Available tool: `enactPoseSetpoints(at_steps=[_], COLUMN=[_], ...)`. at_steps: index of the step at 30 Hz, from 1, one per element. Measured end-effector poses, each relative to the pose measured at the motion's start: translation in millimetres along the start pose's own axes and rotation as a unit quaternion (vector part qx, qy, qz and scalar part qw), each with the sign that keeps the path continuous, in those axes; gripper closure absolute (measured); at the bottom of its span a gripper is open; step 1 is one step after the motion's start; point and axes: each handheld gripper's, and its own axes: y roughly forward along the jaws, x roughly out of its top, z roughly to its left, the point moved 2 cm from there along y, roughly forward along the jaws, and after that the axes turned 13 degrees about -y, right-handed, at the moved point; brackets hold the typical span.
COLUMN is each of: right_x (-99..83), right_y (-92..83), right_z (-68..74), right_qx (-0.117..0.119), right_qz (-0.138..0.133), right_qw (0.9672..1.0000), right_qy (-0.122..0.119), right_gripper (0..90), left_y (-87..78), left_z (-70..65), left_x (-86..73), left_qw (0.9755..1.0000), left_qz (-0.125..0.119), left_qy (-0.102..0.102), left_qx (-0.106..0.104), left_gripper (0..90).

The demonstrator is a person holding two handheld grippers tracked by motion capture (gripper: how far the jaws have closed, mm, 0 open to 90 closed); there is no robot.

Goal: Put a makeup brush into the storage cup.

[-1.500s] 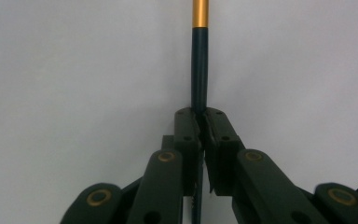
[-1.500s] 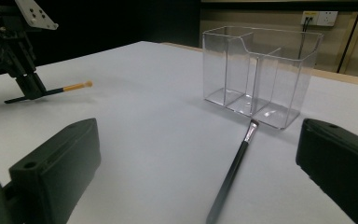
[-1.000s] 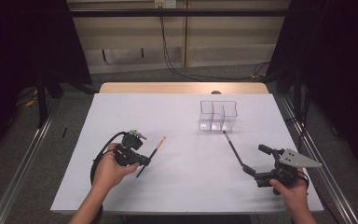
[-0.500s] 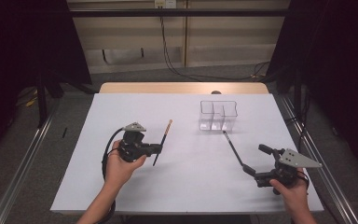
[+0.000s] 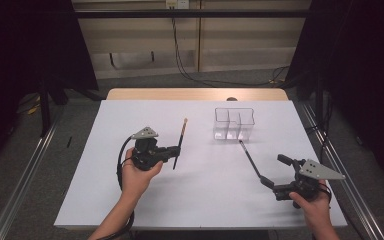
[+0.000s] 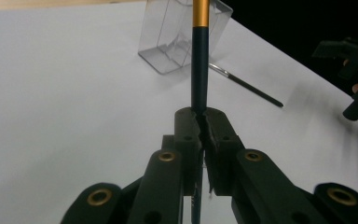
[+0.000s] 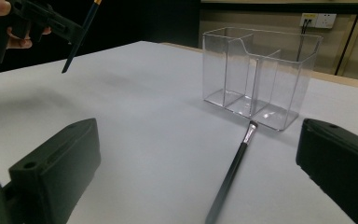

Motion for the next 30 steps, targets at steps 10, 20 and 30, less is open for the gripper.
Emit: enactPoseSetpoints(at_steps=[10,20,30], right_x=[0.6,0.9,1.0], right_y=[0.6,2.1,2.1], right_z=[0.2,1.2,1.1], right_qx=[0.000,0.002,0.003], right_qz=[-0.001,0.002,0.002], right_qw=[1.0000,1.0000,1.0000], right_qy=[-0.001,-0.001,-0.002], right_gripper=[0.0,0.0,0.0], left_y=[7.3,17.0,30.8], left_z=[-8.2,-14.6,-29.9], left_x=[2.3,1.1,-1.6], left_qw=[0.9995,0.9986,0.9961], left_qz=[-0.027,-0.039,-0.035], left_qy=[0.011,0.025,0.059], left_qx=[-0.010,-0.026,-0.056], left_gripper=[84.6,84.6,84.6])
